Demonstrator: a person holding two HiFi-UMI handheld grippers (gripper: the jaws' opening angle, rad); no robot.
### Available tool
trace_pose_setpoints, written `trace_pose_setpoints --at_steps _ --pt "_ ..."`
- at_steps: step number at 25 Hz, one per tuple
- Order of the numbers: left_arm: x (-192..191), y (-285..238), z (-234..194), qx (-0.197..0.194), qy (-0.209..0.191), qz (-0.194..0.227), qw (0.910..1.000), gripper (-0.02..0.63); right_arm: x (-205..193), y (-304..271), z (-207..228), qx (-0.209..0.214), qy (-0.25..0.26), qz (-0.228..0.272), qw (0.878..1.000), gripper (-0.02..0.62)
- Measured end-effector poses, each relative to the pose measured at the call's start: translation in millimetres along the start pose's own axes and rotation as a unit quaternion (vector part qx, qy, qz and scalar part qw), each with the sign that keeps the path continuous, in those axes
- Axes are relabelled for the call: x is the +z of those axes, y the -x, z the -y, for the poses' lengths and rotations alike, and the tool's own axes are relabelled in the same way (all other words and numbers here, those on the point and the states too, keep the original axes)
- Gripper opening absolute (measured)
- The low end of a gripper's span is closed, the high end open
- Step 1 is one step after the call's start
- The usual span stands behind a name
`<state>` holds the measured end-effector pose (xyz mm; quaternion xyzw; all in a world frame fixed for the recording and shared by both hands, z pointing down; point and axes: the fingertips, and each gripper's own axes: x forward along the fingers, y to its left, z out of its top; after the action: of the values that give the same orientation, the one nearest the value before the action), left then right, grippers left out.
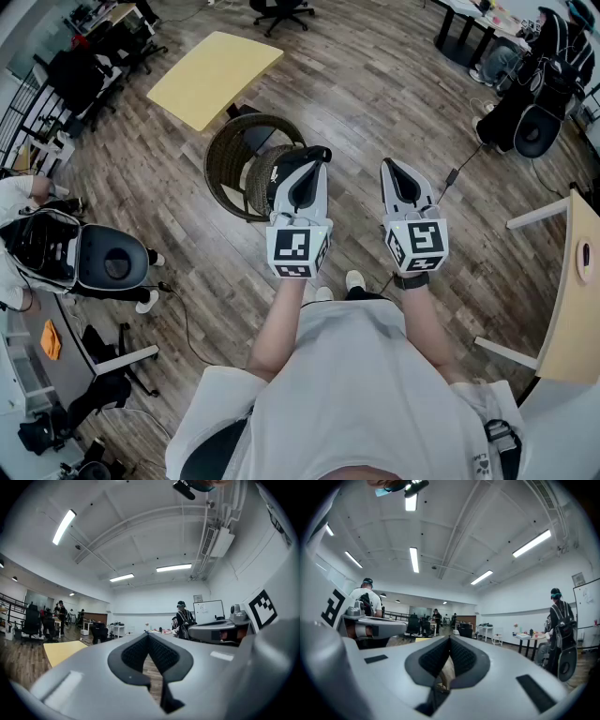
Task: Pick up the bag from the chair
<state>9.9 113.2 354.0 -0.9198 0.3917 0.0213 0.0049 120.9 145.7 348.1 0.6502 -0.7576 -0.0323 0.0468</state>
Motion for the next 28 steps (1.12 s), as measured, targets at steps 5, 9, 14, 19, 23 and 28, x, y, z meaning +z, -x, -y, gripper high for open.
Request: trace_pose_setpoints --at_steps 5,9,14,19,23,28 --pt "-14.2 7.8 4.6 -0.027 0.023 -0.001 0.9994 0.009 -22.4 13.5 -2.7 -0.035 -0.005 -0.027 0.999 0.006" --pt "-31.7 0.2 23.3 -0.058 0.053 -0.013 0.9968 0.009 -35.2 33.7 2.4 -0.051 -0.011 -0.039 0.998 0.006" --pt "-39.8 -28.2 48.3 -0.079 0.027 -0.015 0.9964 0.009 -50.7 38.3 32.5 -0.075 -0.027 -0.046 0.996 0.006" --pt "-48.2 -76.3 68.9 -0.078 -0.004 -0.015 0.9969 0.009 -63.4 18.2 79.6 -0.071 -0.036 -0.045 0.996 0.006" --pt "-36.6 -129.5 81.4 -0.07 -0.004 -0.009 0.9975 0.009 -53.5 -5.2 132.5 -0.062 -0.043 -0.026 0.997 0.006" --pt "-16.1 -203.9 118.0 -0.082 -0.033 -0.002 0.9961 0.009 -40.2 -30.1 199.5 -0.049 -0.052 -0.008 0.997 0.006"
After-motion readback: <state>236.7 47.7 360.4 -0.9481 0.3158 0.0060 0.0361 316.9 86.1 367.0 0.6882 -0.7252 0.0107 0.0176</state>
